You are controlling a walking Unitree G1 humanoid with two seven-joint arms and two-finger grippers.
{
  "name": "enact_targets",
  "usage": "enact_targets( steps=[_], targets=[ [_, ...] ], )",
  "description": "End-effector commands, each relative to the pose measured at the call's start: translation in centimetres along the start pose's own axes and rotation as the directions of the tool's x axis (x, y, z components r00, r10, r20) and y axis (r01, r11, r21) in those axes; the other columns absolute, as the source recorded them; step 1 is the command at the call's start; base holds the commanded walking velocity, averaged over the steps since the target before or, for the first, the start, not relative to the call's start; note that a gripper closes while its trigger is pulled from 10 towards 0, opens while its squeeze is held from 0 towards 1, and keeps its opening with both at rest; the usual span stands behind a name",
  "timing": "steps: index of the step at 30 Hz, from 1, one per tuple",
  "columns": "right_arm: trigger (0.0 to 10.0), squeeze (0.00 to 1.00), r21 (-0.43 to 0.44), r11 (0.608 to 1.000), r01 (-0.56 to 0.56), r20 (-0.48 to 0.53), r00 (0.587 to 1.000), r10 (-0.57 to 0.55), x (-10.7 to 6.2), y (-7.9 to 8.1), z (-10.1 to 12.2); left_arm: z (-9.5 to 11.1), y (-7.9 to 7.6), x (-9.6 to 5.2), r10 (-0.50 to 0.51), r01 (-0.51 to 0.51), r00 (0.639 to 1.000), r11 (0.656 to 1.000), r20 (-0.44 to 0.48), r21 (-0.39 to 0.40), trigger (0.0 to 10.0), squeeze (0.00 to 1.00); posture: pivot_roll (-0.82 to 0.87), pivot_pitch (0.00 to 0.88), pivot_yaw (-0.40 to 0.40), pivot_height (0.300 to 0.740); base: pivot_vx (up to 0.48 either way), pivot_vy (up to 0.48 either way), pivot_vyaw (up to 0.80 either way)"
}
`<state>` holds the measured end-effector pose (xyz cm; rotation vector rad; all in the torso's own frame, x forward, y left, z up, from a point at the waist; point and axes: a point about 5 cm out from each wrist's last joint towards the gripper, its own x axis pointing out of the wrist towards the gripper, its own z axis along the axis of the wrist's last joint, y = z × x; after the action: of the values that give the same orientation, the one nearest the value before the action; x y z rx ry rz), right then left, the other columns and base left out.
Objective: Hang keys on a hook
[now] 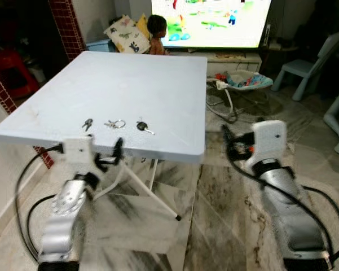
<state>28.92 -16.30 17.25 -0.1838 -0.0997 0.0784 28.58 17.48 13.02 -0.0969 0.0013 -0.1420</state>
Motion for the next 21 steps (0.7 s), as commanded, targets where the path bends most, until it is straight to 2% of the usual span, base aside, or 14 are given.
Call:
enact_targets(
  steps=[1, 19, 21],
  targets=[
    [10.0, 0.00, 0.022, 0.999, -0.035, 0.016, 0.999, 0.035, 0.23, 0.95, 0.36, 0.39, 0.95, -0.19, 0.026, -0.026, 1.000, 0.999, 0.006, 0.023, 10.0, 0.00, -0.06, 0.000, 0.025, 0.740, 0.334, 0.000, 0.00],
    [10.0, 0.00, 0.027, 0.998, -0.051, 0.018, 0.999, 0.051, -0.03, 1.17, 0.34, 0.44, 0.90, -0.26, 0.016, -0.016, 1.000, 0.999, 0.003, 0.033, 10.0, 0.00, -0.05, 0.000, 0.028, 0.740, 0.339, 0.000, 0.00],
    [10.0, 0.00, 0.027, 0.998, -0.052, 0.018, 0.999, 0.051, -0.04, 1.18, 0.30, 0.42, 0.85, -0.25, 0.016, -0.016, 1.000, 0.999, 0.003, 0.033, 10.0, 0.00, -0.05, 0.000, 0.028, 0.740, 0.337, 0.000, 0.54]
  ],
)
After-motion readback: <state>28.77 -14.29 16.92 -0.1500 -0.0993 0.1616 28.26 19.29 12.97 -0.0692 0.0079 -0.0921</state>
